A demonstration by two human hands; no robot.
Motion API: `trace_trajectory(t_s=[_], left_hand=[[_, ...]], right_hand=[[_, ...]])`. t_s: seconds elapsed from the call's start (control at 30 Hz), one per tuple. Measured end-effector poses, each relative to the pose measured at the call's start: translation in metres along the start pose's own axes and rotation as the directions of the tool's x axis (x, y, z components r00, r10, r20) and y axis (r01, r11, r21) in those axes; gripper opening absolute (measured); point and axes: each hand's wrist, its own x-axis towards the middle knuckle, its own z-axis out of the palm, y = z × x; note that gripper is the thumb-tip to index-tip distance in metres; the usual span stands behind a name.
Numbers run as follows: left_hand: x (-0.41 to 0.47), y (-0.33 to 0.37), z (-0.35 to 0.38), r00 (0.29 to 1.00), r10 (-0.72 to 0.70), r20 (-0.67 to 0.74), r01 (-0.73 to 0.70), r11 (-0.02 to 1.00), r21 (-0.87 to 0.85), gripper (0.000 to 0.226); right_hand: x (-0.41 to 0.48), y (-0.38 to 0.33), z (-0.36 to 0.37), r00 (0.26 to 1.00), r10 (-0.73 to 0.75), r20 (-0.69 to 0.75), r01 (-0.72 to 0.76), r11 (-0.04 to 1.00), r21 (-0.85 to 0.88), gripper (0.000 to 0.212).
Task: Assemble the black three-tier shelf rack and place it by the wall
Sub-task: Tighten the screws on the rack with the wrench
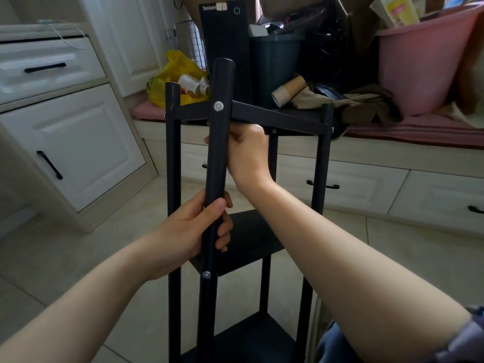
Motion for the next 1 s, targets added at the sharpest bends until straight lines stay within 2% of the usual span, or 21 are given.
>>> trace_trajectory(t_s=[0.17, 0.3, 0.4, 0.5, 0.67, 0.8, 1.0], left_hand=[[0.003, 0.0, -0.001, 1.0, 0.008, -0.01, -0.008, 0.999, 0.032, 0.015], [0.003, -0.001, -0.001, 1.0, 0.012, -0.012, -0.012, 0.999, 0.038, 0.016], [0.003, -0.001, -0.002, 1.0, 0.01, -0.003, -0.01, 0.999, 0.049, 0.016], [0.004, 0.0, -0.003, 1.0, 0.007, -0.003, -0.007, 0.998, 0.069, 0.017], [0.004, 0.002, -0.008, 1.0, 0.005, -0.01, -0.004, 0.995, 0.099, 0.023], [0.003, 0.002, -0.011, 1.0, 0.013, -0.013, -0.011, 0.989, 0.145, 0.04], [0.004, 0.003, -0.007, 0.999, 0.027, -0.038, -0.02, 0.984, 0.177, 0.032]], right_hand=[[0.002, 0.0, -0.01, 0.998, -0.058, 0.021, 0.059, 0.995, -0.086, 0.022], [0.001, -0.002, -0.021, 0.995, -0.05, 0.085, 0.061, 0.988, -0.139, 0.028], [-0.001, 0.0, -0.029, 0.993, -0.023, 0.119, 0.042, 0.987, -0.156, 0.043], [-0.003, -0.002, -0.036, 0.99, -0.009, 0.139, 0.037, 0.979, -0.201, 0.038], [-0.005, -0.009, -0.044, 0.988, -0.019, 0.153, 0.047, 0.982, -0.185, 0.032], [-0.007, -0.014, -0.043, 0.987, -0.01, 0.162, 0.041, 0.981, -0.188, 0.034], [-0.005, -0.018, -0.04, 0.993, -0.006, 0.121, 0.02, 0.993, -0.12, 0.031]])
